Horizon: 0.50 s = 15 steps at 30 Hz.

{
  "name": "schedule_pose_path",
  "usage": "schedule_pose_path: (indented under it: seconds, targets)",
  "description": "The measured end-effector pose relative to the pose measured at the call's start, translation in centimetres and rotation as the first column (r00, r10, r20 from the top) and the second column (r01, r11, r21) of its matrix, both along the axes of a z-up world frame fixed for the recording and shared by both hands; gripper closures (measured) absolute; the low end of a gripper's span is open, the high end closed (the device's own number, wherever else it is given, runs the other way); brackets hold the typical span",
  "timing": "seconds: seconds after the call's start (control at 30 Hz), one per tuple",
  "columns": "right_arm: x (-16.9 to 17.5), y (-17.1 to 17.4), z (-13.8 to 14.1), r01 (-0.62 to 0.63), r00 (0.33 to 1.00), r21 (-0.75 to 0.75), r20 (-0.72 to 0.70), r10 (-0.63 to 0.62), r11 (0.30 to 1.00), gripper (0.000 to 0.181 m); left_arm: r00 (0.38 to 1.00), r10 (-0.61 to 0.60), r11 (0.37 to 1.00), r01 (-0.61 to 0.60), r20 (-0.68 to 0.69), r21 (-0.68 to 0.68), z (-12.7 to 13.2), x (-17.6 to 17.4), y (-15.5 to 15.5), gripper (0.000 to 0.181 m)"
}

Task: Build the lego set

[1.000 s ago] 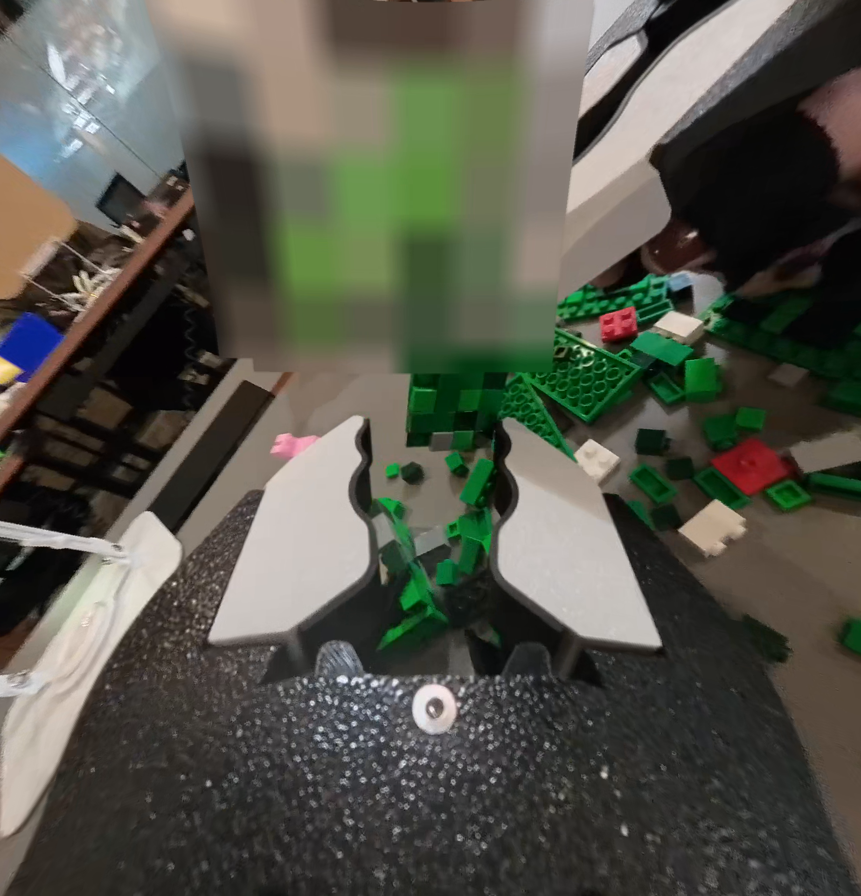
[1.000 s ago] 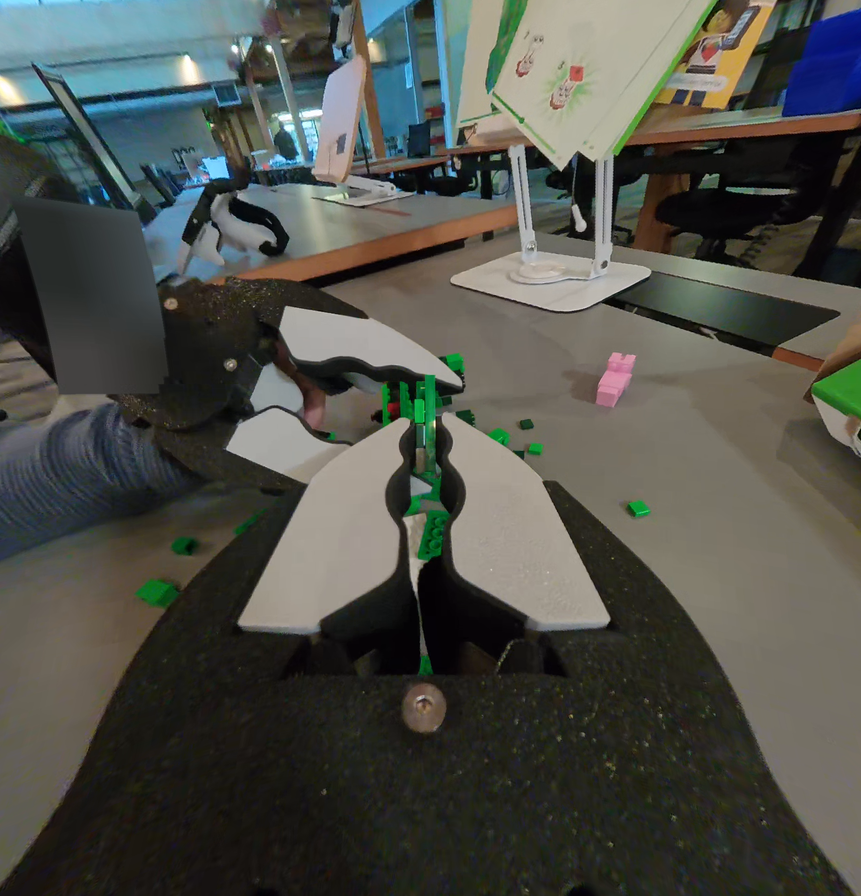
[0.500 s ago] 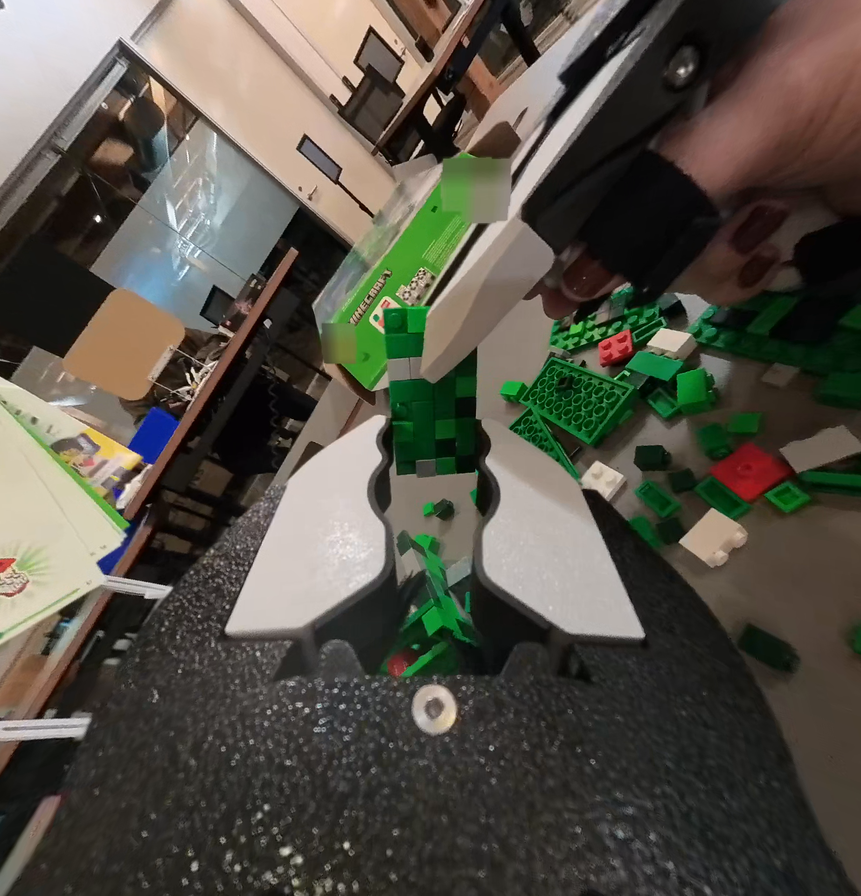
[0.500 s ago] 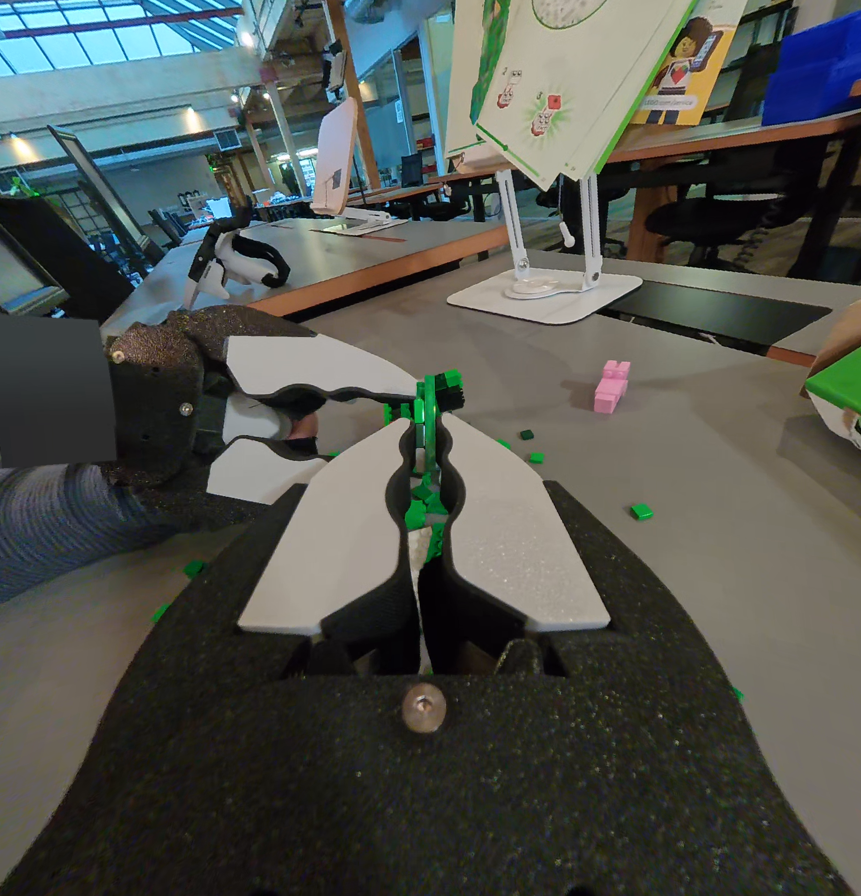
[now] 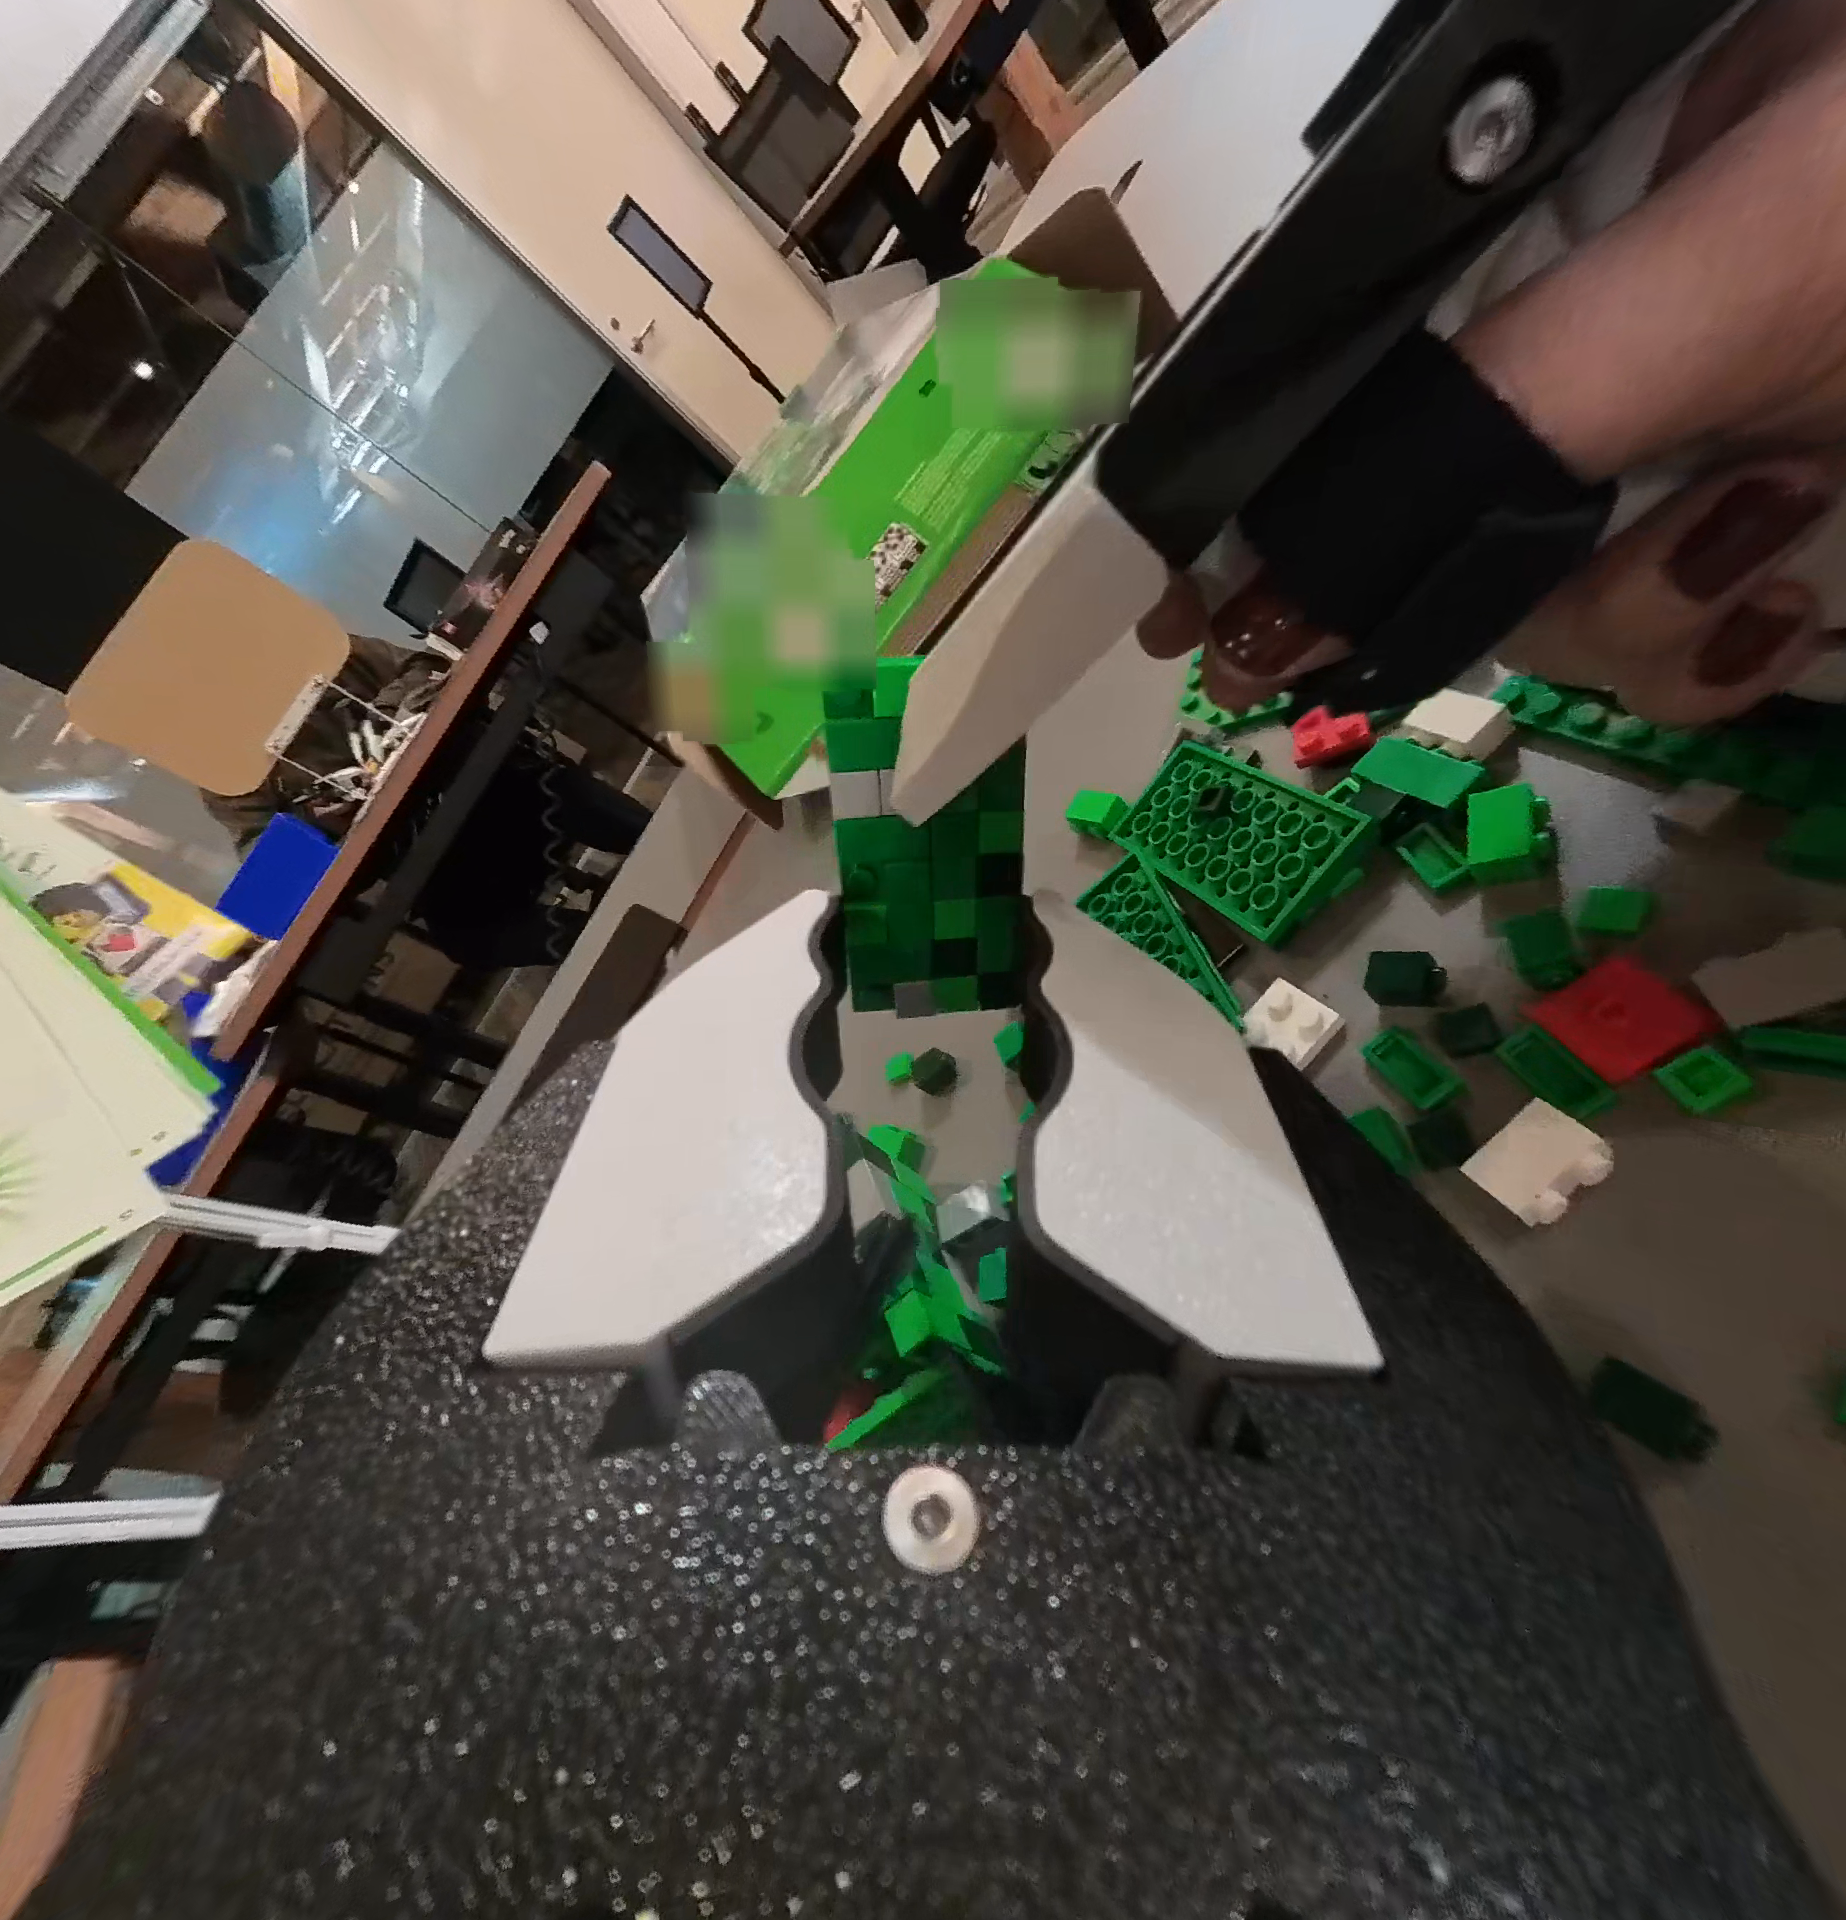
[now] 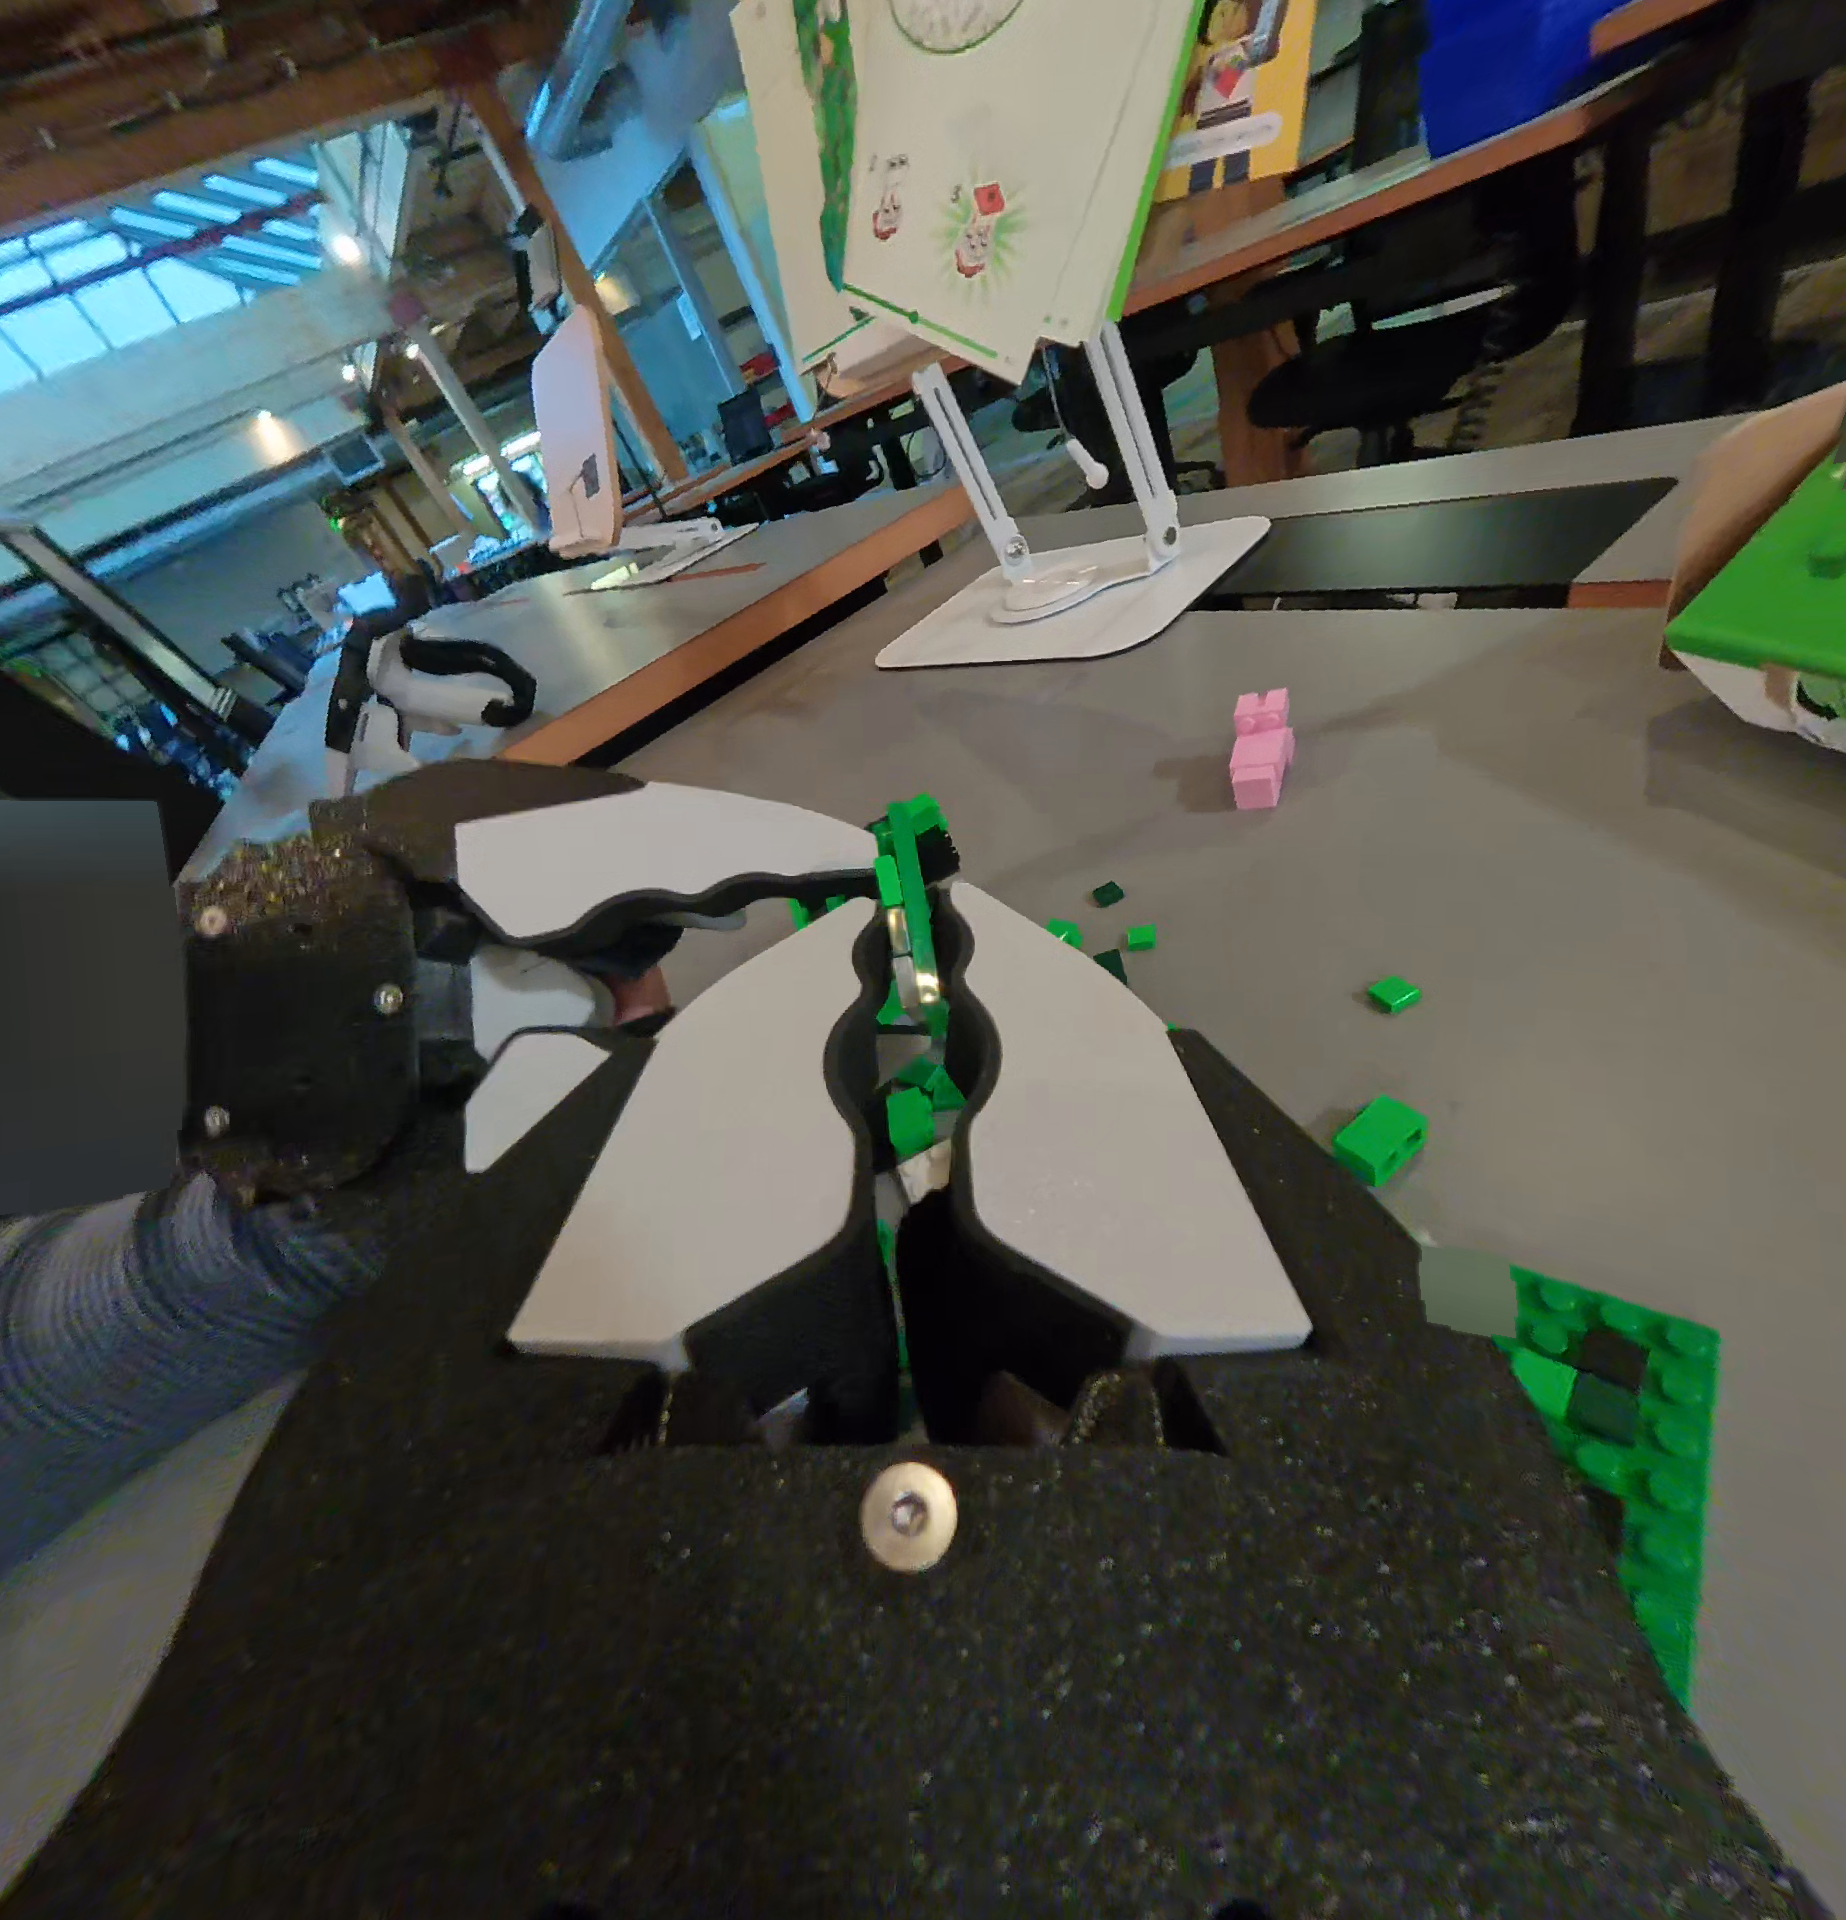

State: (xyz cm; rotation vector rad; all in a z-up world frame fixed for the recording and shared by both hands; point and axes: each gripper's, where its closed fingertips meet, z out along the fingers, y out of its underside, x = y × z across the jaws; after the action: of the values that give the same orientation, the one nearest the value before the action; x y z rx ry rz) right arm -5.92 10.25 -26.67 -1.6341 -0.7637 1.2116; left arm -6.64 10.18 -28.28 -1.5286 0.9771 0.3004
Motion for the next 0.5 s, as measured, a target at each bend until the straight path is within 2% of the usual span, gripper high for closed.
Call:
schedule_pose_path:
  seconds: [0.2, 0.23, 0.3, 0.33, 0.4, 0.5]
  targets:
    - [0.2, -0.3, -0.5, -0.133, 0.99, 0.002, 0.047, 0.133, 0.991, 0.174, 0.992, -0.052, 0.99, 0.067, 0.117, -0.125, -0.7, 0.4, -0.3, 0.151]
    - [0.2, -0.5, -0.3, -0.161, 0.987, -0.006, 0.026, 0.161, 0.987, 0.169, 0.986, -0.063, 0.985, 0.087, 0.157, -0.152, -0.8, 0.5, -0.4, 0.151]
    - [0.2, -0.6, 0.2, -0.196, 0.981, -0.012, -0.016, 0.196, 0.981, 0.146, 0.964, -0.076, 0.972, 0.128, 0.254, -0.198, -0.7, 0.4, -0.6, 0.181]
    - [0.3, -0.6, 0.3, -0.215, 0.977, -0.01, -0.018, 0.214, 0.977, 0.137, 0.948, -0.084, 0.965, 0.154, 0.306, -0.214, -0.5, 0.3, -0.7, 0.181]
    - [0.8, -0.5, 0.0, -0.238, 0.971, 0.009, 0.026, 0.238, 0.971, 0.139, 0.921, -0.08, 0.951, 0.185, 0.381, -0.247, -0.2, -0.1, -0.8, 0.181]
    - [1.6, 0.5, -1.7, -0.202, 0.963, 0.064, 0.195, 0.186, 0.977, 0.143, 0.915, -0.037, 0.937, 0.172, 0.402, -0.306, -0.9, -0.9, -0.6, 0.181]
